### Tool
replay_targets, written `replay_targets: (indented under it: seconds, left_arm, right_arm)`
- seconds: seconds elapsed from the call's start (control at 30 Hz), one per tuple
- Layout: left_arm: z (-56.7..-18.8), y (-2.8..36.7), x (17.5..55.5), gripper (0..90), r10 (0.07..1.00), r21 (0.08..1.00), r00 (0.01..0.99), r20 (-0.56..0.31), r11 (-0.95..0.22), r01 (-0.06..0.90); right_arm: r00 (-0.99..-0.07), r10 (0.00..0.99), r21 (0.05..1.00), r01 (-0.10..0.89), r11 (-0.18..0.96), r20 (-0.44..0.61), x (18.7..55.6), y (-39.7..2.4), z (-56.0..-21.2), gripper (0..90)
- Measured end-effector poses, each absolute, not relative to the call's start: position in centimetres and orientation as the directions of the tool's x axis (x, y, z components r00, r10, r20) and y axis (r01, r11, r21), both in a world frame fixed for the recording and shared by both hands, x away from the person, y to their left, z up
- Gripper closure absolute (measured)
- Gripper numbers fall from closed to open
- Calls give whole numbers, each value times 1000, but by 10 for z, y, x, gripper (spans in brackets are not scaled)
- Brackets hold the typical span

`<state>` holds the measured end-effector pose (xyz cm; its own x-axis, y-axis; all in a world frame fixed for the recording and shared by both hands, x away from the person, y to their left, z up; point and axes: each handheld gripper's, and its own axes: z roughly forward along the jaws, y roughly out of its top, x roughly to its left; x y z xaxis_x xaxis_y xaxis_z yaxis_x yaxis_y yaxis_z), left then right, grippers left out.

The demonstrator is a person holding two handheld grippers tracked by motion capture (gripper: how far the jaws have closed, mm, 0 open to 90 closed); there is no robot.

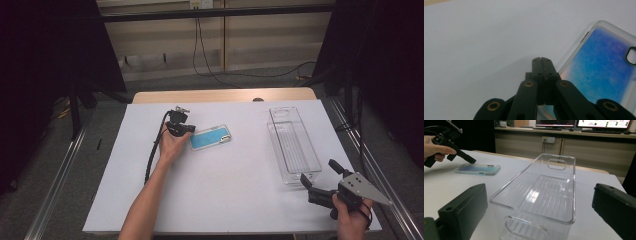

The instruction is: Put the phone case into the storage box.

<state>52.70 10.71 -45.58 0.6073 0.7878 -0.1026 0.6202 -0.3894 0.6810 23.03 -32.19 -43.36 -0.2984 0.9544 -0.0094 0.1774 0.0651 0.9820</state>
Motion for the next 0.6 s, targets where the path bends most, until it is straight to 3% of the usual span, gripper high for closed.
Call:
replay_targets:
  seconds: [0.6]
  left_arm:
    - [-456, 106, 525, 900, 775, 677, 626, -81, -419, 605]
  right_arm:
    - [-297, 955, 982, 176, 69, -14, 230, -321, -433, 0]
